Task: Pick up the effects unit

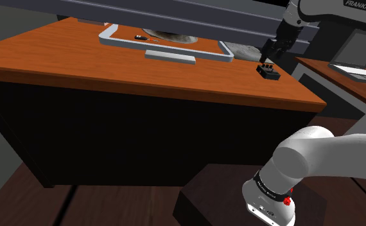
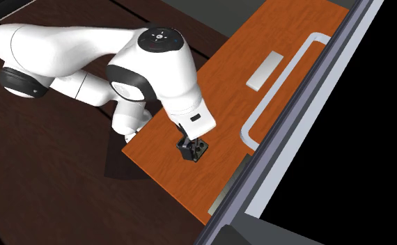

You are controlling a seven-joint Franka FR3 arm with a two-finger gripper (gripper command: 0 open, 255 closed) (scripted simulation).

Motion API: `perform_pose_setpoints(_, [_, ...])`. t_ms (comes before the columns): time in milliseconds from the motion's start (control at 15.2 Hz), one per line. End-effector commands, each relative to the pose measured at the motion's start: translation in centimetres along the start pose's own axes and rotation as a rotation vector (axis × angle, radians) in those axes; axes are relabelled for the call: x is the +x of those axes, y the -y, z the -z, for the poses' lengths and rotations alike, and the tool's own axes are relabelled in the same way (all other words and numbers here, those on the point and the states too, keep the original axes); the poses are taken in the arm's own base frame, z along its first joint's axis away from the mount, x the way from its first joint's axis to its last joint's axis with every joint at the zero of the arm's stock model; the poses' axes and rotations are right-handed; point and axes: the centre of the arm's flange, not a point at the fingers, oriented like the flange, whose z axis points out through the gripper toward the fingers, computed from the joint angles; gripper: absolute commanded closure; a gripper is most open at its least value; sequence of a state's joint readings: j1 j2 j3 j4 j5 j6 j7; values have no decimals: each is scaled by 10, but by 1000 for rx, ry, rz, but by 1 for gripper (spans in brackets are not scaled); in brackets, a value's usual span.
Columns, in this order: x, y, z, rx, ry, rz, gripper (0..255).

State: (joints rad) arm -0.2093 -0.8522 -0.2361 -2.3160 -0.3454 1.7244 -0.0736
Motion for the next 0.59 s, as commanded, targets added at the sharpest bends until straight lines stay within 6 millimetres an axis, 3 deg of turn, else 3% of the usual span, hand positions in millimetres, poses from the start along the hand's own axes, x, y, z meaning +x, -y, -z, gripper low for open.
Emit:
perform_pose_setpoints(0, [-3,2,-11,-1,-1,-1,0])
perform_pose_setpoints(264, [-6,5,-24,-1,-1,-1,0])
perform_pose_setpoints(330, [-6,4,-24,-1,-1,-1,255])
perform_pose_setpoints(528, [-5,5,-23,-1,-1,-1,255])
